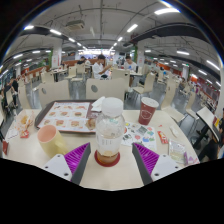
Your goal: Pour water
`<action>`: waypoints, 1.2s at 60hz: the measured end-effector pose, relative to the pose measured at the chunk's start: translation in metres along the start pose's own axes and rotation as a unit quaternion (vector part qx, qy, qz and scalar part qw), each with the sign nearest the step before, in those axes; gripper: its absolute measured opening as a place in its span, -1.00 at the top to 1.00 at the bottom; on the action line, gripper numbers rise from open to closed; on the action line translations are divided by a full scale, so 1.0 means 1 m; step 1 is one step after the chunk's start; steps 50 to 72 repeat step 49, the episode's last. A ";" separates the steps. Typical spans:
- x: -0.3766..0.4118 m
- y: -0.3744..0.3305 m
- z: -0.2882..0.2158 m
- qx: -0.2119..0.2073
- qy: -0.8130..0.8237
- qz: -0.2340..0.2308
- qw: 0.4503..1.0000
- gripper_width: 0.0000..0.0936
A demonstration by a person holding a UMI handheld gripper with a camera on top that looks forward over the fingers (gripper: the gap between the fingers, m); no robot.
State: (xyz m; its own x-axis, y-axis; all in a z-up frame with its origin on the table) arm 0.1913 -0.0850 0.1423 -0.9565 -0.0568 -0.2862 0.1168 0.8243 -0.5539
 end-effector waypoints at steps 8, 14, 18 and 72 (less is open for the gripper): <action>0.020 -0.064 0.000 0.031 0.009 -0.017 0.999 -0.80; 0.039 -0.113 0.001 0.048 0.001 -0.022 0.999 -0.81; 0.055 -0.142 -0.002 0.051 -0.003 -0.033 0.998 -0.81; 0.091 -0.231 -0.010 0.035 -0.029 -0.051 0.998 -0.81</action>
Point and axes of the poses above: the point between the fingertips, and its own axes, seen from behind it with the camera up: x to the left, z down, y forward, the way the camera looks, the point moved 10 cm from there along -y, backward, against the way the camera looks, and after that the axes turned 15 degrees about -y, right-handed, at the moved point
